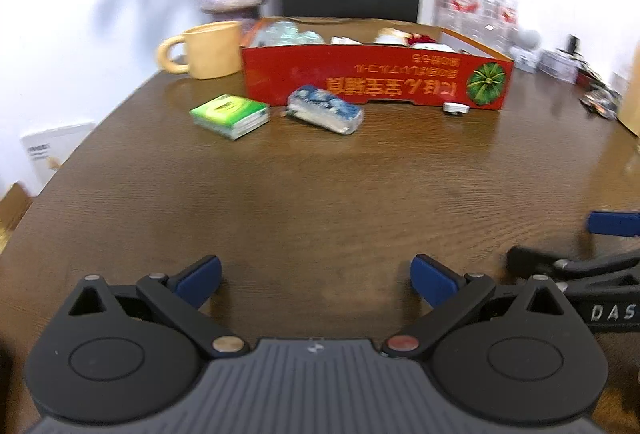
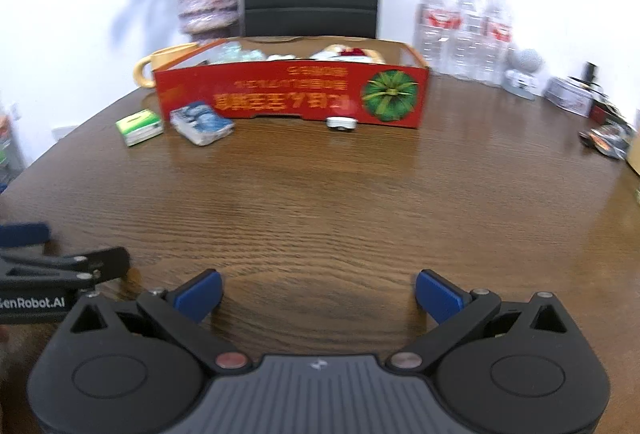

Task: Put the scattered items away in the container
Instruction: 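Grasp the green tissue pack with the left tool while the right tool grasps the blue tissue pack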

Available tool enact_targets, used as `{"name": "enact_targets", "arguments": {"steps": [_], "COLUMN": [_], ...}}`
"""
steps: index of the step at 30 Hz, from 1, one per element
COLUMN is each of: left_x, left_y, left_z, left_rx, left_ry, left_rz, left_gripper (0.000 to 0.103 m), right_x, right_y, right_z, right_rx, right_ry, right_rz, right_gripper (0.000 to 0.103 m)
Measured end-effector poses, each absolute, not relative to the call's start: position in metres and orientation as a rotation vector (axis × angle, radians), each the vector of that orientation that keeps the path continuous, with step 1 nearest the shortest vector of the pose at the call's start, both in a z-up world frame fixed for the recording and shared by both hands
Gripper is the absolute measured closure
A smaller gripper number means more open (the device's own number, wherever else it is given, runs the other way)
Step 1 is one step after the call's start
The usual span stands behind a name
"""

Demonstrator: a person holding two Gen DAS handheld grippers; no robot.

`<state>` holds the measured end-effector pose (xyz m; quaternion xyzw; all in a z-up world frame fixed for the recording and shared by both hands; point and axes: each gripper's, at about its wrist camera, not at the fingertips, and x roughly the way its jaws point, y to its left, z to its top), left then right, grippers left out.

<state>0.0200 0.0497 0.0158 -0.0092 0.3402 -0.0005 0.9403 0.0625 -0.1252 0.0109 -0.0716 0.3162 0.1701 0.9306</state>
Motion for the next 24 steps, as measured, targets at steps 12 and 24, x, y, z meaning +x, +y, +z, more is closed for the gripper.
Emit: {"name": "enact_targets", "arguments": {"steps": [12,24], "left_x": [0.2,0.131], "left_y": [0.127,0.086], "left_z": [0.02,0.011], "left_rx": [-0.2,0.008], "left_ry": [0.831,0.696], "left_rz": [0.193,0.062], "left_gripper": [0.005,0.053], "right_x": [0.173,0.13], "right_y": [-0.043,-0.074], "right_z": [0.016,0.002], "right_rx": [-0.218,-0.261], "right_ry": [0.672,0.707], "right_rz": [0.618,0.581], "right_gripper": [0.047,0.076]}}
